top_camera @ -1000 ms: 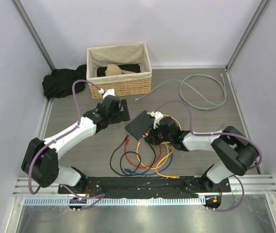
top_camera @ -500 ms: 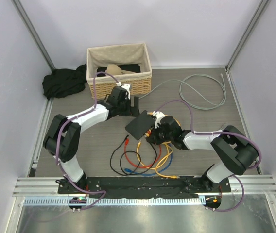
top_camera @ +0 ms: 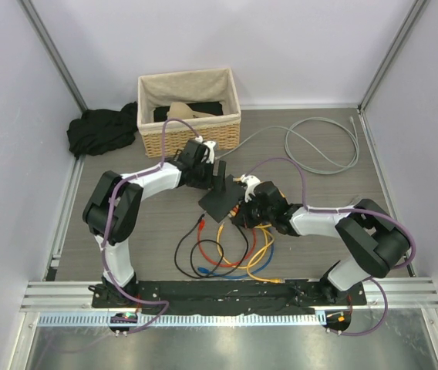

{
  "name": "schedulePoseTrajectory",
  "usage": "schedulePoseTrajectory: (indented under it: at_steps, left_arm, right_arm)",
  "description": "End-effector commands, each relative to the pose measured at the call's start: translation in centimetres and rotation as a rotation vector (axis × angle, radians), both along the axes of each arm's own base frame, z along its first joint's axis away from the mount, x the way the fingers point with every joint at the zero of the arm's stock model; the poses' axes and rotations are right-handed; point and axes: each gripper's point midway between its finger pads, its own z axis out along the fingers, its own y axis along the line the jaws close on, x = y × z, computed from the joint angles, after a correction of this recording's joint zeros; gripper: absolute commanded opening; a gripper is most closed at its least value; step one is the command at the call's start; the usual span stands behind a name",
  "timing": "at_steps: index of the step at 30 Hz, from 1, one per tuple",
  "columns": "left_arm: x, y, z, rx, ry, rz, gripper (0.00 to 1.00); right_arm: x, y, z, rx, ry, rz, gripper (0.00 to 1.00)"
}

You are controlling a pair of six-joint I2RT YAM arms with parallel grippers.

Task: Insert the plug into the switch port
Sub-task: Insert the connector into the switch port.

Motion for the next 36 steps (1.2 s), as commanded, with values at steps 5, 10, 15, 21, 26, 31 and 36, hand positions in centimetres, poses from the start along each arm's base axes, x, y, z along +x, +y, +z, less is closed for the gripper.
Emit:
schedulePoseTrajectory:
  at_steps: [5,10,15,21,26,31,36]
  left_arm:
    - [-0.5,-0.8,-0.3,-0.021,0.036,-0.038,0.87]
    - [-1.2,-1.0,-1.0,-0.024,0.060,-0.041,0.85]
    - [-0.9,-1.2,-0.7,-0.045,0.050,-0.024,0.84]
    - [-1.1,-1.6,-0.8,-0.063,0.067,-0.038,0.82]
    - [-2.1,-1.8,-1.3,-0.077,0.110,-0.047,0.81]
    - [-3.2,-1.4,-2.1,-0.056,0.149,-0.035,0.79]
    - [-4.5,-0.9,-3.3,-0.015,0.191,-0.025,0.74]
  right_arm:
    - [1.8,1.6,2.7,0.056,-0.069,0.019,0.01]
    - [2.1,1.7,2.2,0.042,-0.061,0.014,0.01]
    - [2.3,1.6,1.7,0.028,-0.058,0.005,0.01]
    - [2.2,1.1,1.5,0.016,-0.062,-0.009,0.01]
    - [2.6,1.3,2.1,0.021,-0.081,-0.012,0.01]
    - [3.2,1.4,3.0,0.019,-0.114,-0.007,0.01]
    - [3.8,1.3,4.2,0.003,-0.170,0.008,0.01]
